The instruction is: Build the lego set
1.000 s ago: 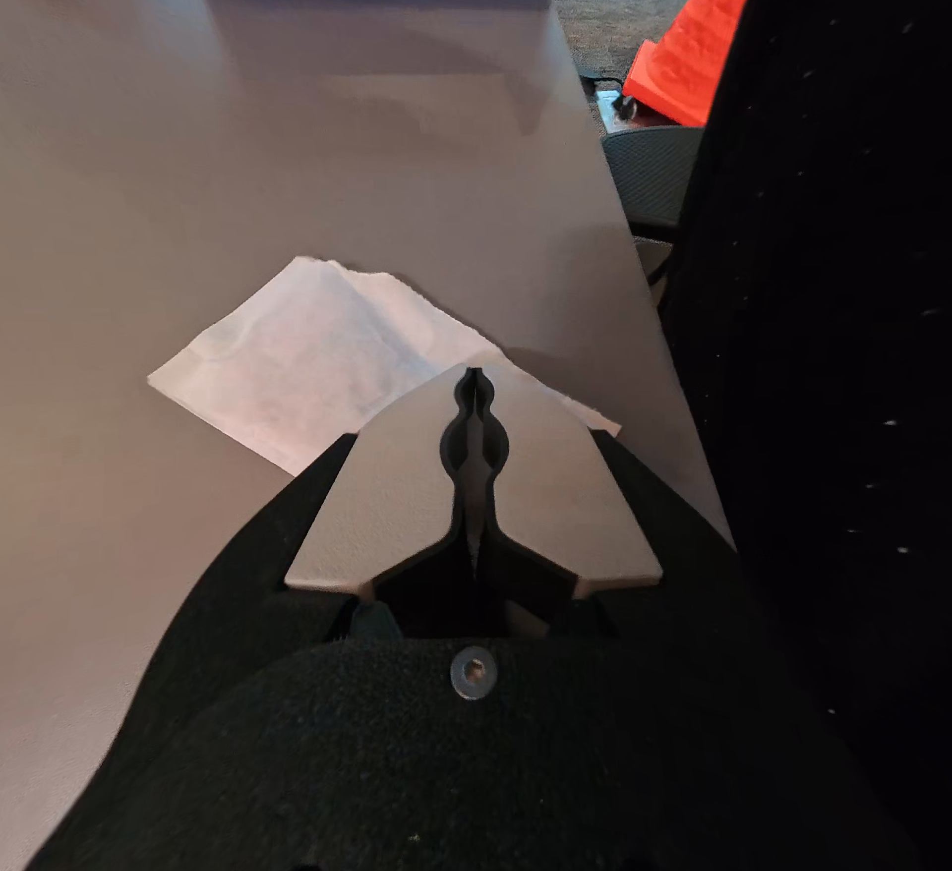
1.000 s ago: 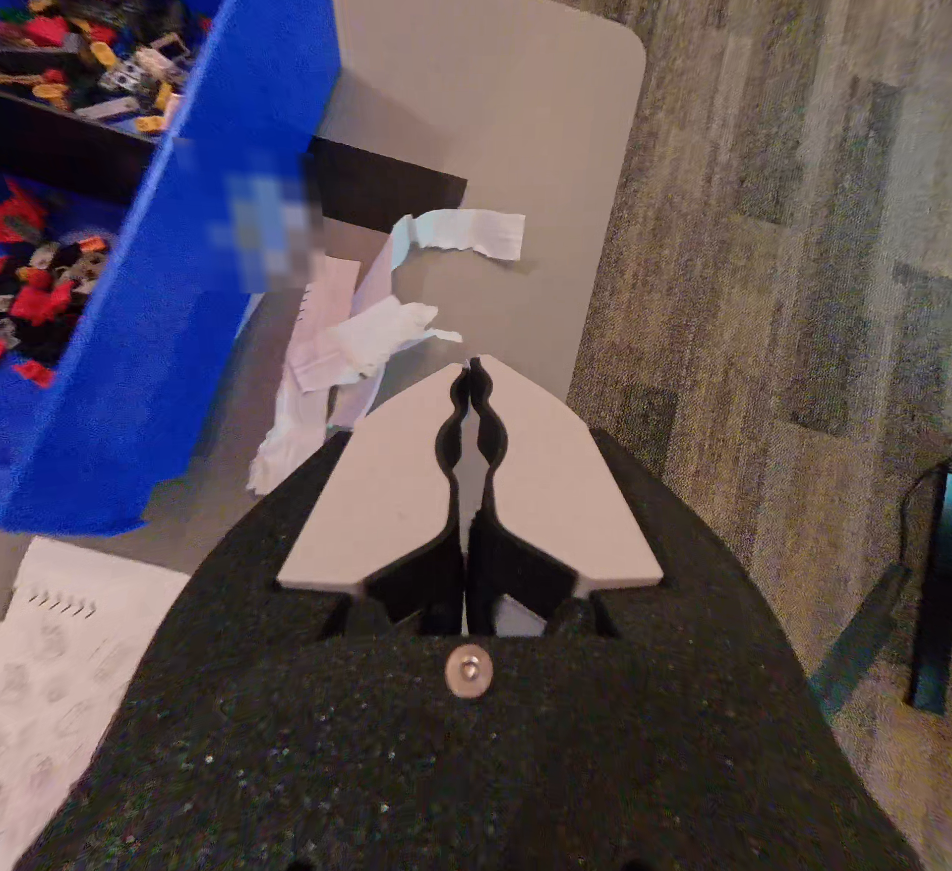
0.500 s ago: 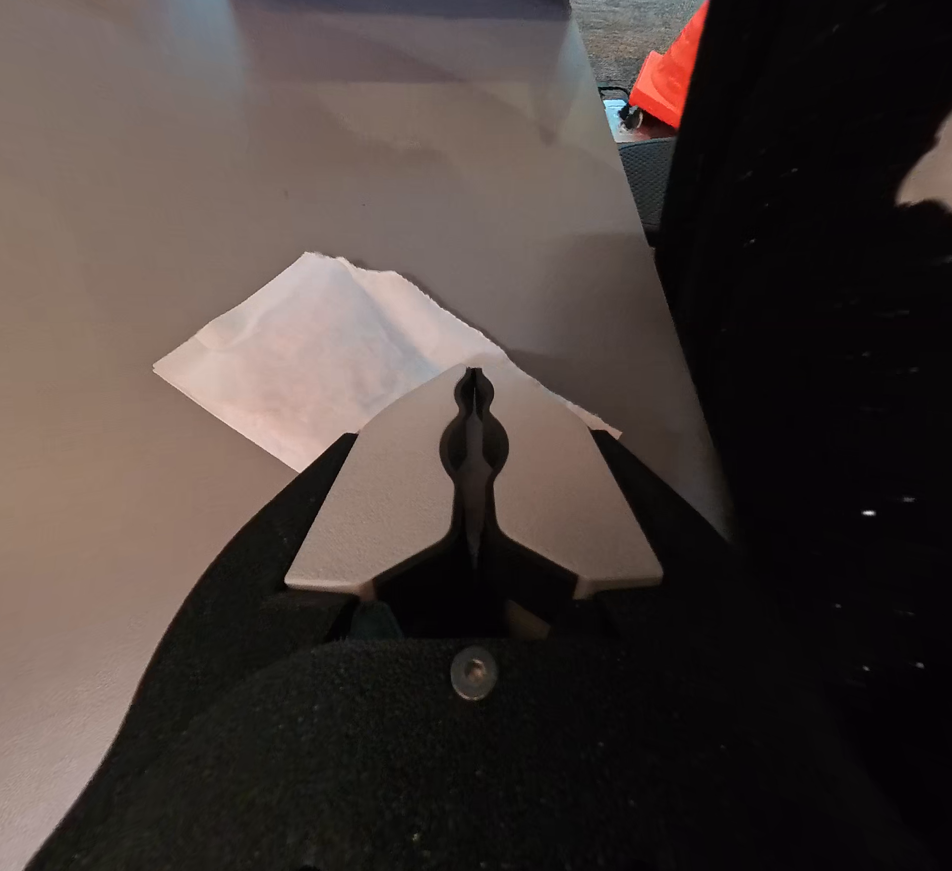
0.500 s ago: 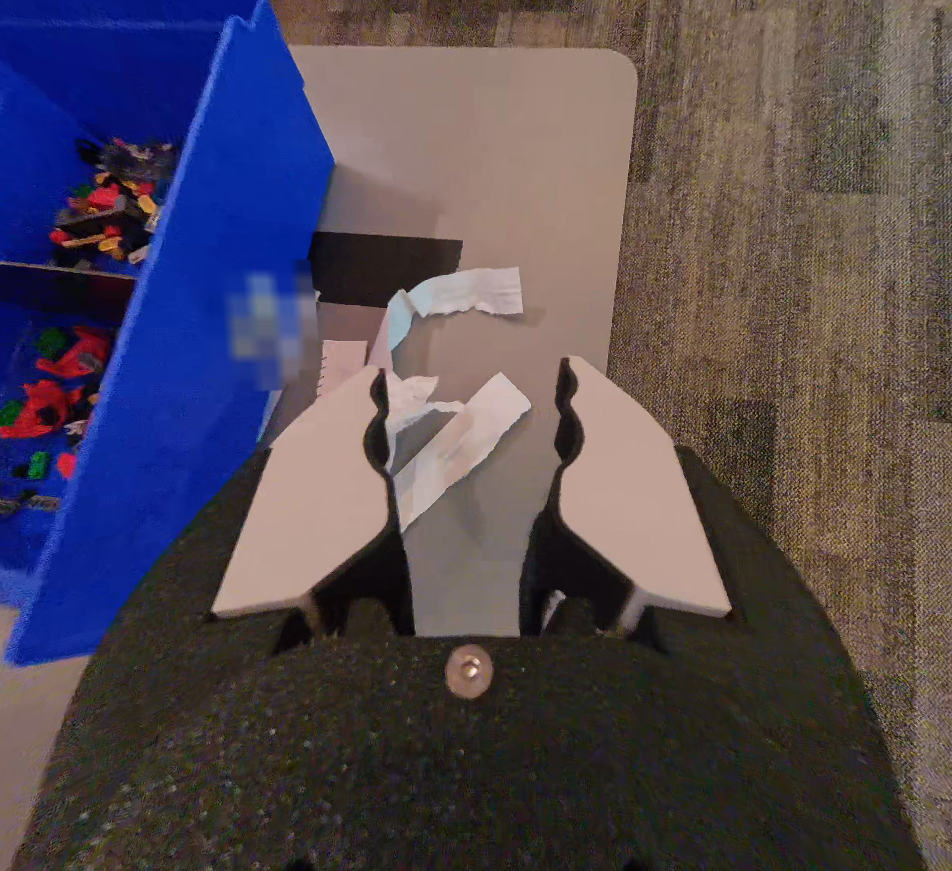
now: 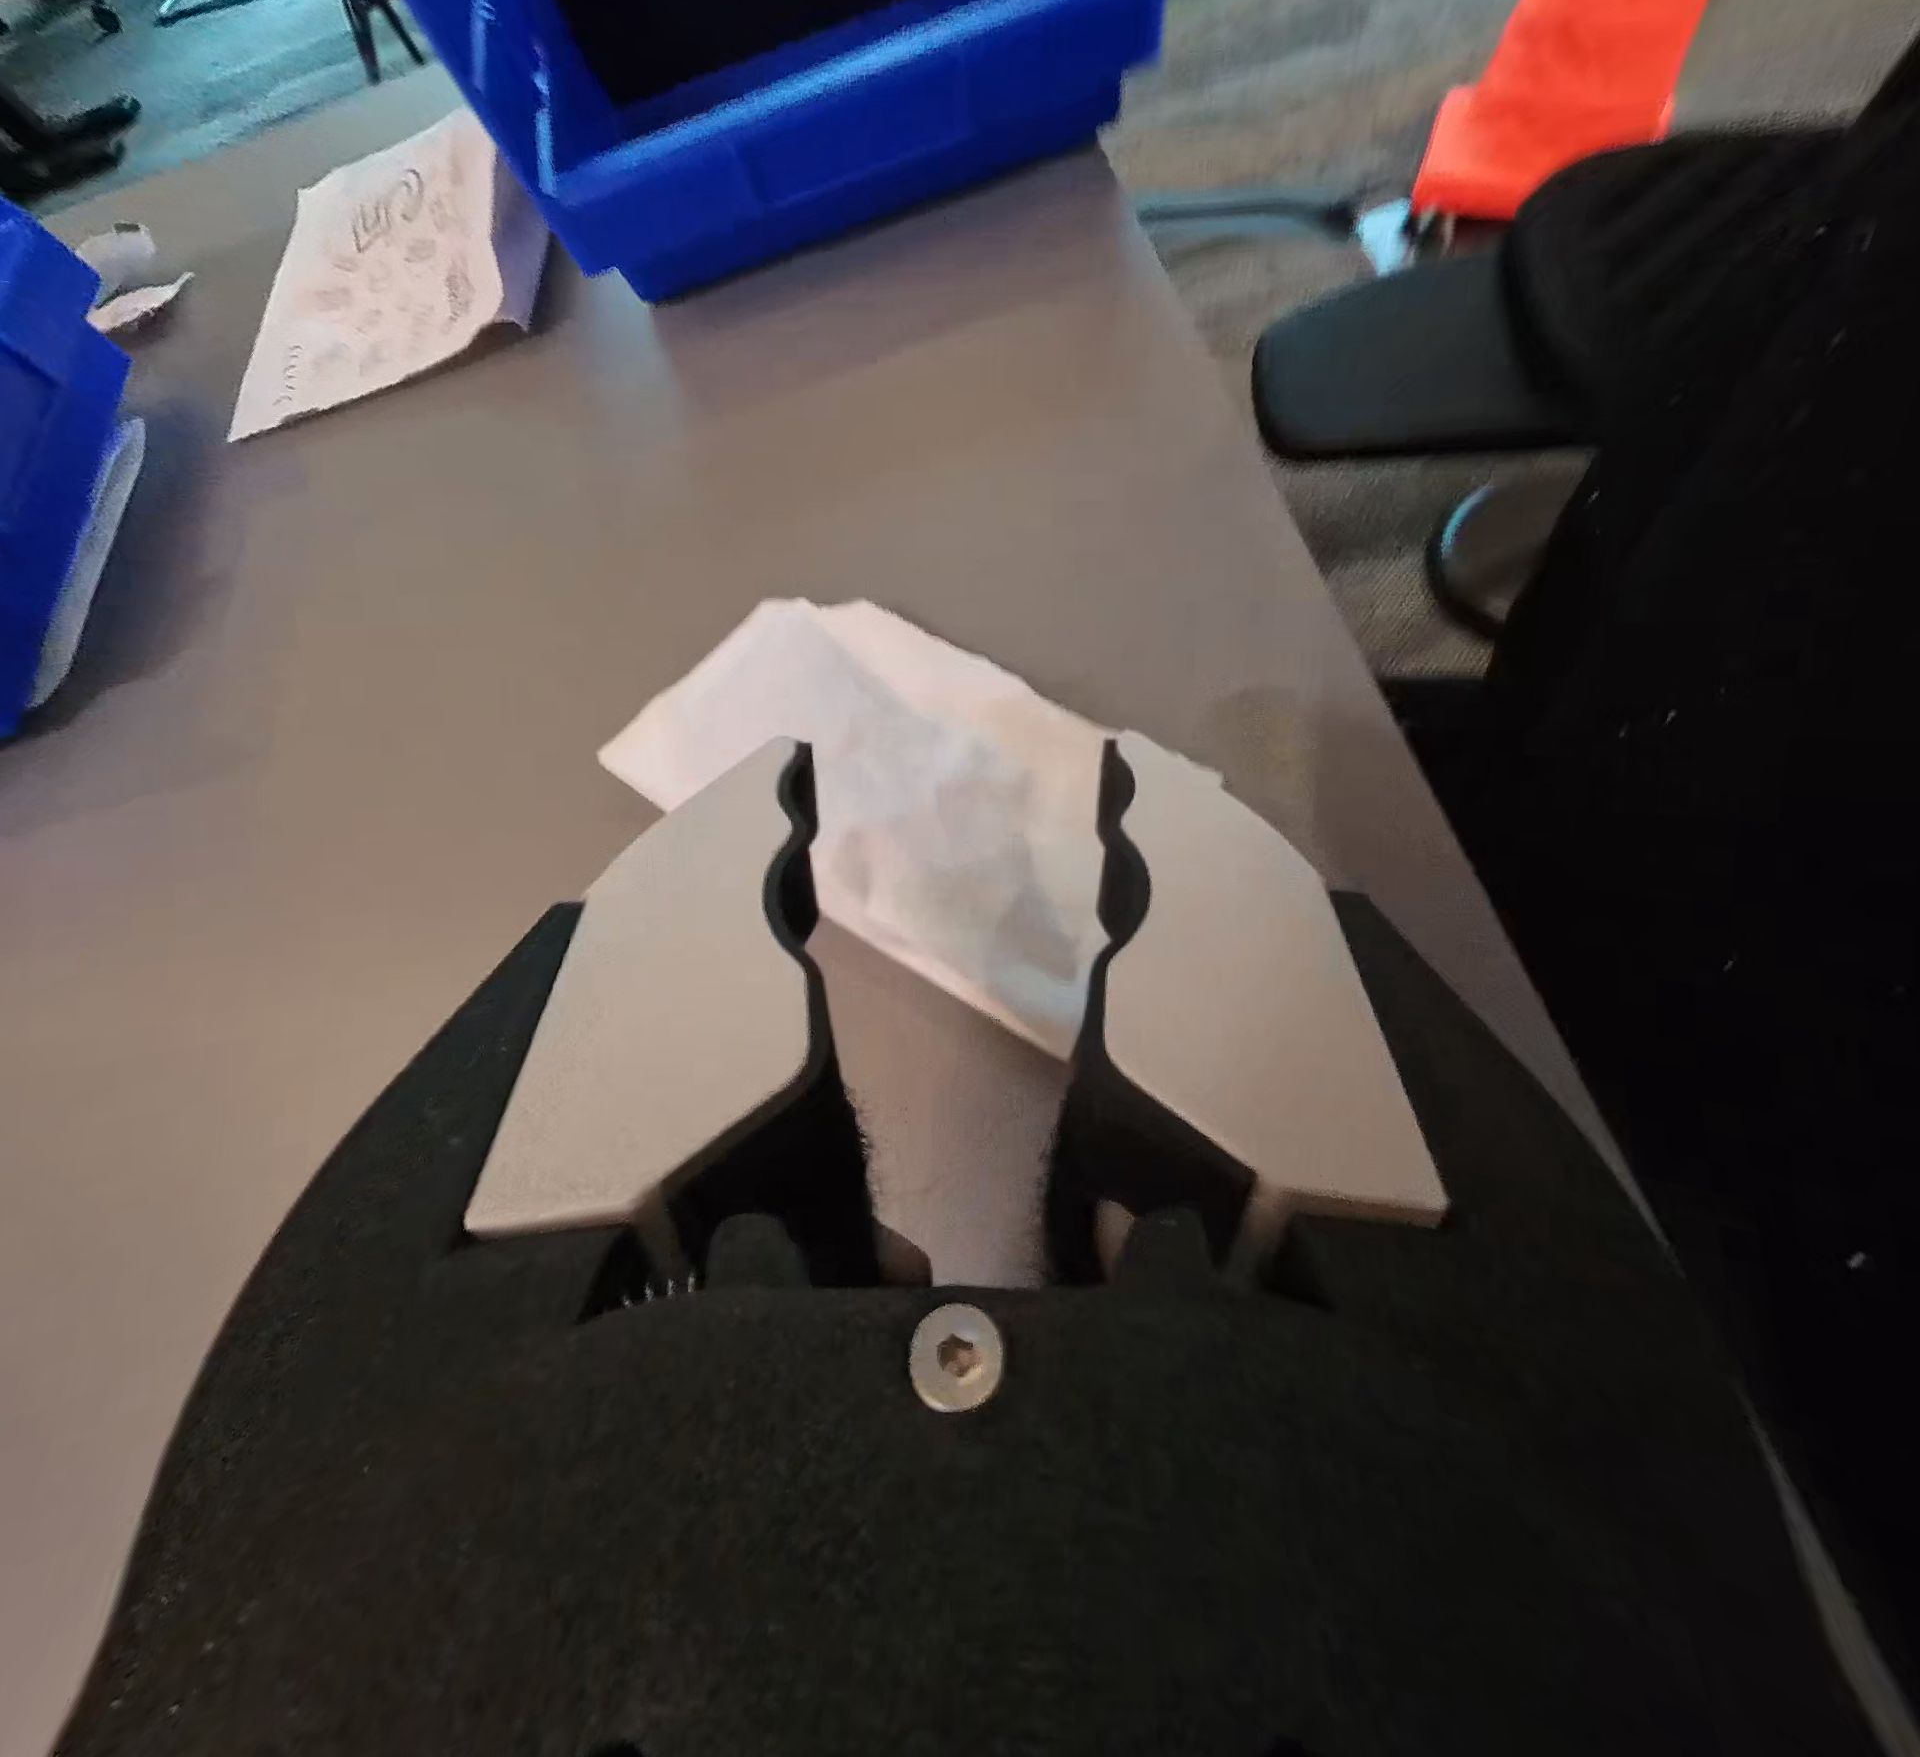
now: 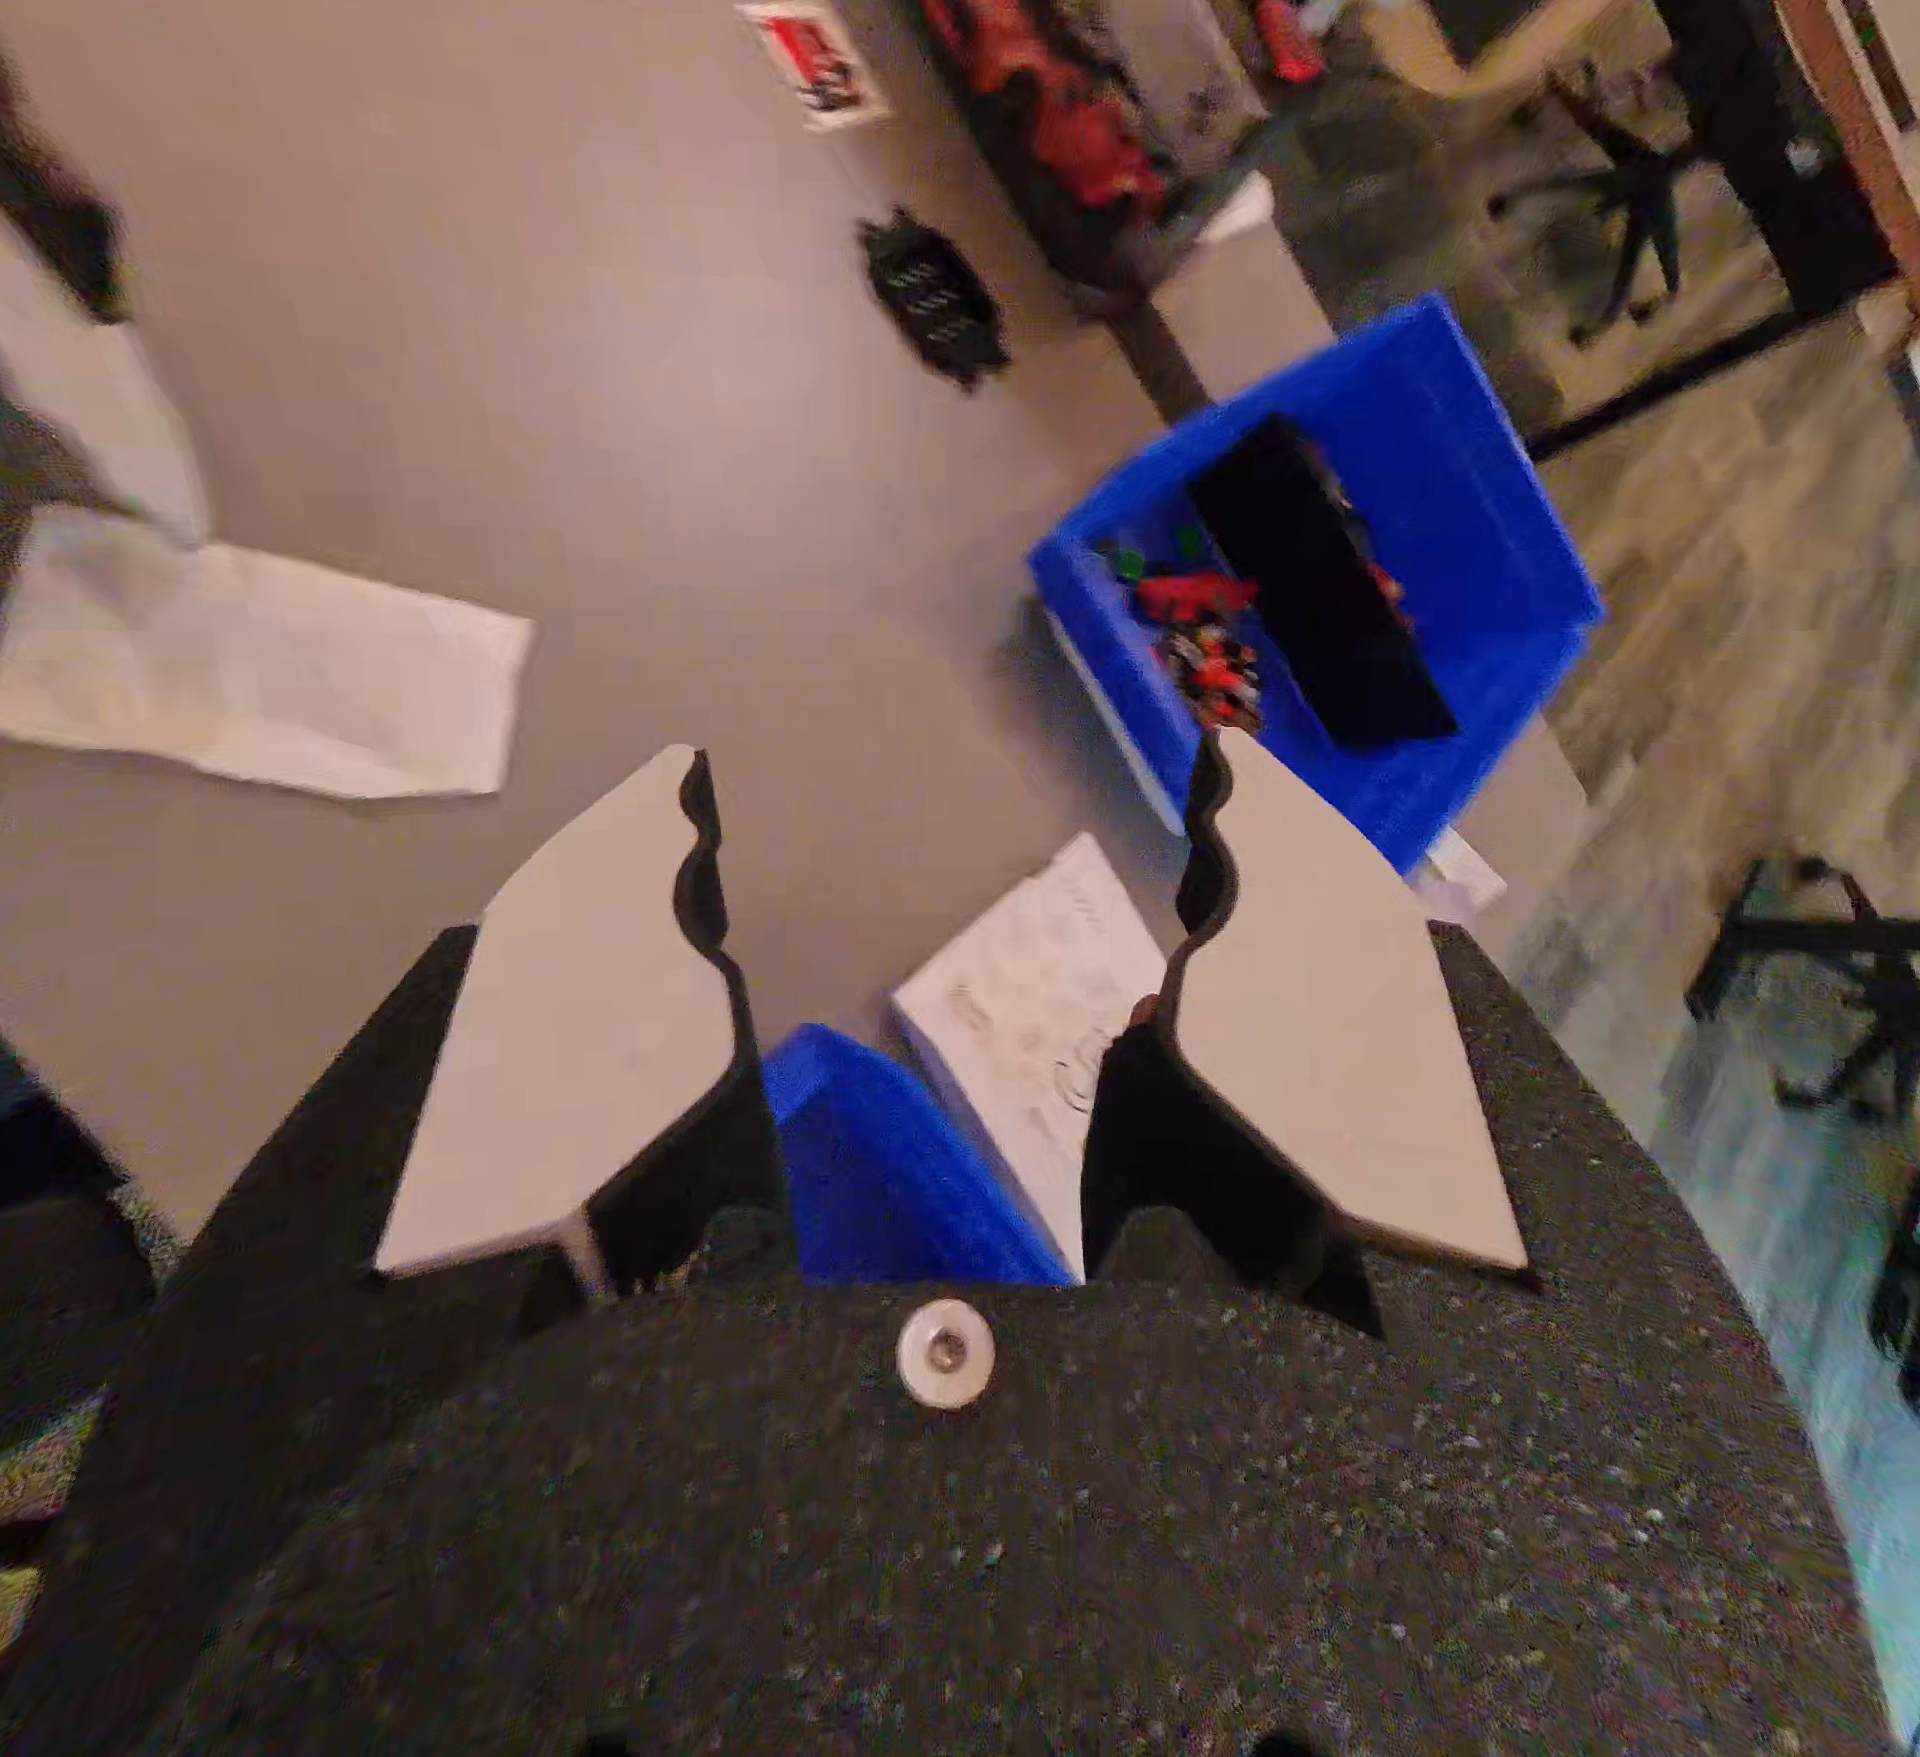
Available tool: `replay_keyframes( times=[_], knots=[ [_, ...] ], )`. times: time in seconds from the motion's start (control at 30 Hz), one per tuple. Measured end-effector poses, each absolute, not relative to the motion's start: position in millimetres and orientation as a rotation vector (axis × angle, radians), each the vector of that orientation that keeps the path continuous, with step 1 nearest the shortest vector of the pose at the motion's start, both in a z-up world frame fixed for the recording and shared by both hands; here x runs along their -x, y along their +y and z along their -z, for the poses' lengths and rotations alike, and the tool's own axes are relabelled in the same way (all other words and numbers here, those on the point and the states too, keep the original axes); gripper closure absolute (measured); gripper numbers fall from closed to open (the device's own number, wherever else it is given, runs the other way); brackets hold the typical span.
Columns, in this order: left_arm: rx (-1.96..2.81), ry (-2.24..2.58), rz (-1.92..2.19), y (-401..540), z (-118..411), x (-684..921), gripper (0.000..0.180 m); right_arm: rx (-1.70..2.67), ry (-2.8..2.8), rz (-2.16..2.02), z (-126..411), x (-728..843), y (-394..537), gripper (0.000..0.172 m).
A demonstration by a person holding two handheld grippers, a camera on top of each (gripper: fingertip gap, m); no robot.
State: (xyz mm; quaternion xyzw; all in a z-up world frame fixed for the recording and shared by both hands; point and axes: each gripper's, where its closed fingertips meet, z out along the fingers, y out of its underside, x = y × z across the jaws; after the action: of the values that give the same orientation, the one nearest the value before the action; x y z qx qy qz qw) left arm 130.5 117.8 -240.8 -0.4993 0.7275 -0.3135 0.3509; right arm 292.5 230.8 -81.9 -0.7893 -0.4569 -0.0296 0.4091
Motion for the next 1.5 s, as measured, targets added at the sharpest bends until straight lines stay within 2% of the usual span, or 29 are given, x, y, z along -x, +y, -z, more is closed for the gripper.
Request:
replay_keyframes(
  times=[0.1, 0.23, 0.33, 0.37, 0.43, 0.53, 0.63, 0.67, 0.83, 1.03, 1.1, 1.27, 1.37, 1.43, 1.5],
  knots=[
    [1.207, 1.987, 0.586, 117, 264, -112, 0.12, 1.805, -1.44, -0.04, 144, -220, 152, 0.095],
    [0.989, 2.073, 0.5, 101, 276, -102, 0.131, 1.604, -1.757, 0.185, 233, -195, 116, 0.108],
    [0.915, 2.101, 0.429, 101, 281, -103, 0.139, 1.511, -1.925, 0.261, 274, -185, 115, 0.115],
    [0.915, 2.108, 0.421, 103, 282, -104, 0.141, 1.486, -1.958, 0.285, 280, -184, 120, 0.123],
    [0.948, 2.121, 0.431, 105, 284, -104, 0.148, 1.419, -1.997, 0.28, 281, -179, 129, 0.125],
    [1.007, 2.087, 0.478, 111, 287, -106, 0.155, 1.339, -2.081, 0.281, 285, -176, 135, 0.139],
    [1.032, 2.062, 0.538, 111, 288, -106, 0.159, 1.27, -2.179, 0.314, 295, -174, 137, 0.17],
    [1.034, 2.054, 0.552, 111, 288, -106, 0.158, 1.249, -2.185, 0.328, 295, -172, 139, 0.171],
    [0.96, 1.964, 0.404, 125, 276, -107, 0.125, 1.522, -2.133, 0.061, 280, -168, 138, 0.171],
    [0.794, 1.76, 0.199, 137, 245, -113, 0.154, 1.862, -2.103, -0.161, 247, -163, 137, 0.171],
    [0.813, 1.752, 0.258, 135, 243, -113, 0.18, 1.938, -2.103, -0.234, 239, -158, 133, 0.171],
    [1.088, 1.587, 0.734, 138, 230, -104, 0.18, 1.897, -1.965, -0.265, 216, -145, 148, 0.17],
    [1.177, 1.495, 0.943, 143, 221, -97, 0.18, 1.815, -1.795, -0.316, 195, -139, 155, 0.157],
    [1.178, 1.507, 0.948, 143, 224, -94, 0.18, 1.771, -1.775, -0.337, 187, -141, 153, 0.171],
    [1.184, 1.527, 0.939, 142, 228, -94, 0.18, 1.716, -1.797, -0.34, 184, -140, 148, 0.172]
  ],
)
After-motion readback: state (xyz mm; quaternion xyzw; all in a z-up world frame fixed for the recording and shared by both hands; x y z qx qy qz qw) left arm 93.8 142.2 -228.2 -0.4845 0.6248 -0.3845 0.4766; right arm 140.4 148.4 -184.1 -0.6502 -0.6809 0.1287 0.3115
